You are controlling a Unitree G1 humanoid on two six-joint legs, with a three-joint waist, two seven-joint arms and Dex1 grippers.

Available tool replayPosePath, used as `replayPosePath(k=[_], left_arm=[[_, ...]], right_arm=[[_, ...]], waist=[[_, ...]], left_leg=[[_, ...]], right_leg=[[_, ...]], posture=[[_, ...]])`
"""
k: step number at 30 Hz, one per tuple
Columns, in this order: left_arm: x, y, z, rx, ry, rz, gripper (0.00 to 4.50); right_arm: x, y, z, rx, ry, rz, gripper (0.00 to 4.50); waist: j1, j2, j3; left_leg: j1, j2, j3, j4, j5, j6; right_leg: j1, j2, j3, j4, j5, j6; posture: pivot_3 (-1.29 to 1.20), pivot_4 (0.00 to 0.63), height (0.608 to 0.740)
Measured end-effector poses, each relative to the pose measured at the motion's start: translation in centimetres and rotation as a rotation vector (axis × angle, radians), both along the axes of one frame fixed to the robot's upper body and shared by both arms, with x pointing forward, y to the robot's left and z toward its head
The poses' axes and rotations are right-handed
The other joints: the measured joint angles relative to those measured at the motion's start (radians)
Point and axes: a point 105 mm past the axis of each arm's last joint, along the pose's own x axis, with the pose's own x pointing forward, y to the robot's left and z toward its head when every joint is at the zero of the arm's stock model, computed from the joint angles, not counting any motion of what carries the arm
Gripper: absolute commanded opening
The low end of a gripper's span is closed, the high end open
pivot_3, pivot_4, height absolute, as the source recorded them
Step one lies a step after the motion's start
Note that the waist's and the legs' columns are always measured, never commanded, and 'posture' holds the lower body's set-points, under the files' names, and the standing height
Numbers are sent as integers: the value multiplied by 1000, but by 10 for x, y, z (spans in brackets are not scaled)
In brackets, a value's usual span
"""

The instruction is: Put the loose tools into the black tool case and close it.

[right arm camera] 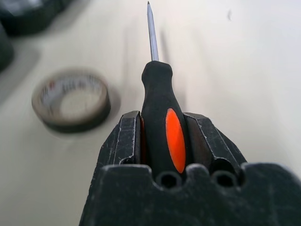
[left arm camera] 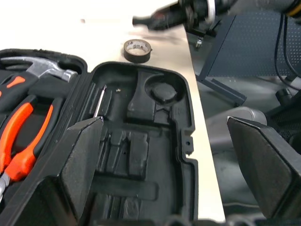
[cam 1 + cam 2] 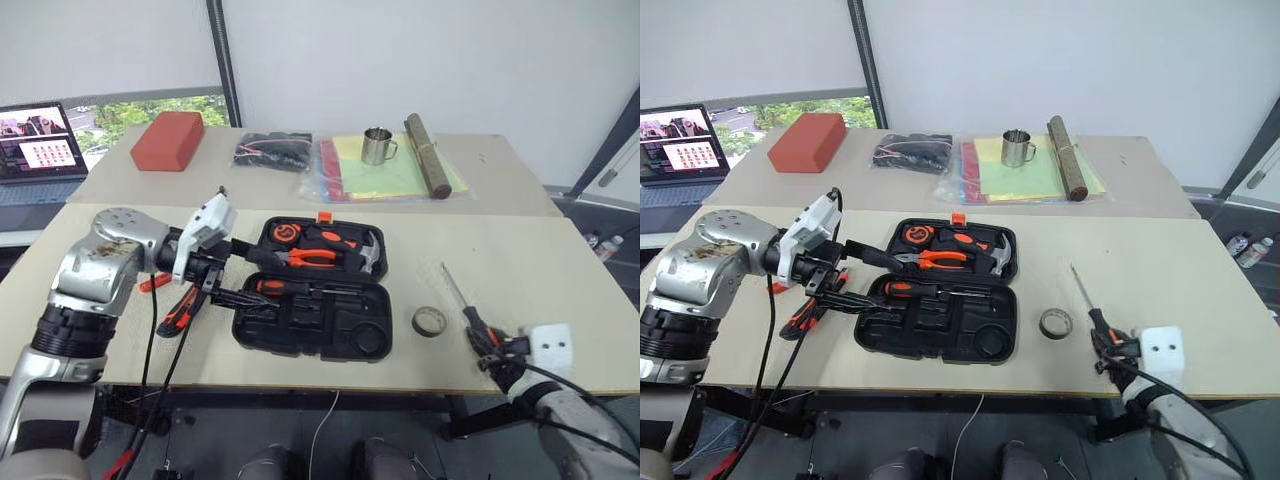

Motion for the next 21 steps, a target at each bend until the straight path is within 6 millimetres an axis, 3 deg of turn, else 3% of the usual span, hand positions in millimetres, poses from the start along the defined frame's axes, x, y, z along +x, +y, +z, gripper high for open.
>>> replayPosePath(k=[2, 4, 9, 13, 18, 21], left_arm=[[-6, 9, -3, 24, 13, 1, 4500], [-9, 13, -6, 33, 20, 5, 4500], [-17, 20, -12, 61, 7, 6, 4500], [-18, 18, -12, 65, -18, 16, 4500], [-15, 18, -9, 60, -46, 53, 4500], [-13, 19, -8, 57, -55, 75, 4500]], right_arm=[[11, 15, 36, -74, -78, 200, 1035], [15, 35, 49, -102, -98, 365, 1035], [32, 102, 40, -203, -3, 816, 1035], [43, 141, 27, -317, 13, 990, 1035], [58, 147, 7, -409, 62, 997, 1035], [63, 145, 5, -431, 70, 995, 1035]], waist=[[-2, 1, 1], [4, -1, 1], [18, -1, 1], [31, -1, 1], [41, -1, 1], [36, -1, 1]], left_leg=[[3, 1, -2, 0, 1, 1], [6, 3, -4, -3, 2, -1], [5, 3, -4, -3, 3, 2], [-4, 1, -4, -1, 3, 2], [-13, 0, -4, 1, 3, 3], [-12, 0, -4, 1, 4, 3]], right_leg=[[3, 0, 2, 0, -1, -2], [5, -1, 2, 0, -3, -5], [3, 1, 0, 2, -3, -12], [-2, 0, -5, 2, -2, -14], [-10, 0, -9, 3, -1, -12], [-10, 1, -9, 3, -1, -11]], posture=[[0, 150, 736], [0, 150, 736], [0, 150, 736], [0, 150, 736], [0, 150, 736], [0, 150, 736]])
